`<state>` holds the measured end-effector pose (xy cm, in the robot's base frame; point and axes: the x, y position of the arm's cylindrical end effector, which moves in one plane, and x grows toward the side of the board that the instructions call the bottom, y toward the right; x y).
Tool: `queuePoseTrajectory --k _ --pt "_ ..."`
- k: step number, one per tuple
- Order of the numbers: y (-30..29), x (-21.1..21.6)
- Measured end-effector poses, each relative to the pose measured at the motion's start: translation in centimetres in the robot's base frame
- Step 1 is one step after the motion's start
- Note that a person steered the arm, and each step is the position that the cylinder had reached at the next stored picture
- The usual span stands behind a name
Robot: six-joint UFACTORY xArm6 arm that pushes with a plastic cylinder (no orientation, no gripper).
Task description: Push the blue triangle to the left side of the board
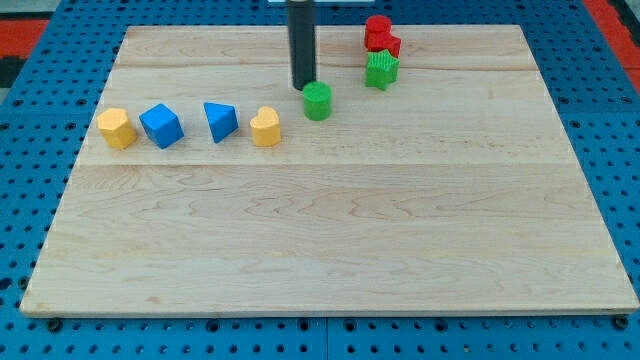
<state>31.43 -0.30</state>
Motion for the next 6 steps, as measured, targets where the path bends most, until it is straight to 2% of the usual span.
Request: queuePoseTrajectory --k 1,2,3,5,6 --pt "-3.2 -0.7" --pt "-5.6 0.7" --pt "-3.5 3.6" --pt "0.5 4.8" --pt "0.5 6.5"
